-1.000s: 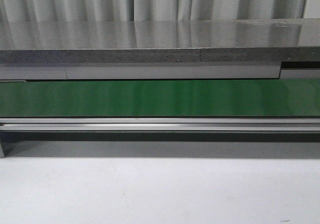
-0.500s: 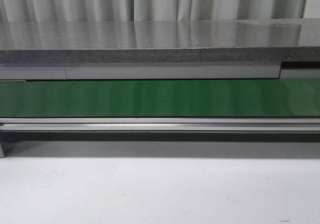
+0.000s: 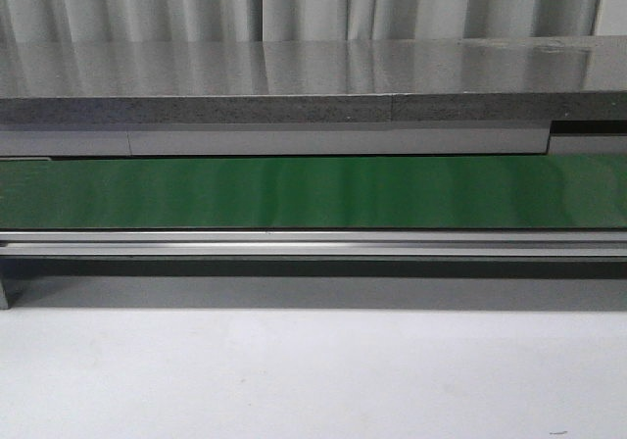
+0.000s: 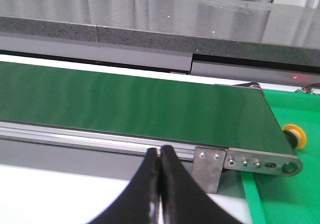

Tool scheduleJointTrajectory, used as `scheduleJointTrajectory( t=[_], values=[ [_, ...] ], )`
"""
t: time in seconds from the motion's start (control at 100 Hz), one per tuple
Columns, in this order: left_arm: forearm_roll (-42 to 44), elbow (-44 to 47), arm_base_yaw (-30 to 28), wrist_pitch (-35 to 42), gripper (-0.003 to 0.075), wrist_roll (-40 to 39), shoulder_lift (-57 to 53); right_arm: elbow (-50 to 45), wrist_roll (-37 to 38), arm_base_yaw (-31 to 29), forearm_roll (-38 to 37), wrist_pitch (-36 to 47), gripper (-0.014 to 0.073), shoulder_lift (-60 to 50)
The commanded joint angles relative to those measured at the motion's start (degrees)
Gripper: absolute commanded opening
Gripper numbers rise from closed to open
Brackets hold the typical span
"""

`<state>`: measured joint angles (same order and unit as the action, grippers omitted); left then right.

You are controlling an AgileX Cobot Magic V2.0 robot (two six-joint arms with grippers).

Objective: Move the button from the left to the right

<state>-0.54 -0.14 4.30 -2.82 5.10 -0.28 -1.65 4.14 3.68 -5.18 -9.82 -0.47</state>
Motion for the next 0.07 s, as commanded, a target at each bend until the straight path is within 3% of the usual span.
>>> scheduleJointTrajectory(
  t=[0.0, 0.06],
  values=[
    [-0.1, 2.3, 0.2, 5.0, 0.0005, -0.5, -2.0, 0.0, -0.2, 0.1, -0.3, 4.5, -0.0068, -0.9],
    [-0.1, 2.3, 0.2, 5.0, 0.0005, -0.5, -2.0, 0.0, -0.2, 0.1, -0.3, 4.5, -0.0068, -0.9]
  ],
)
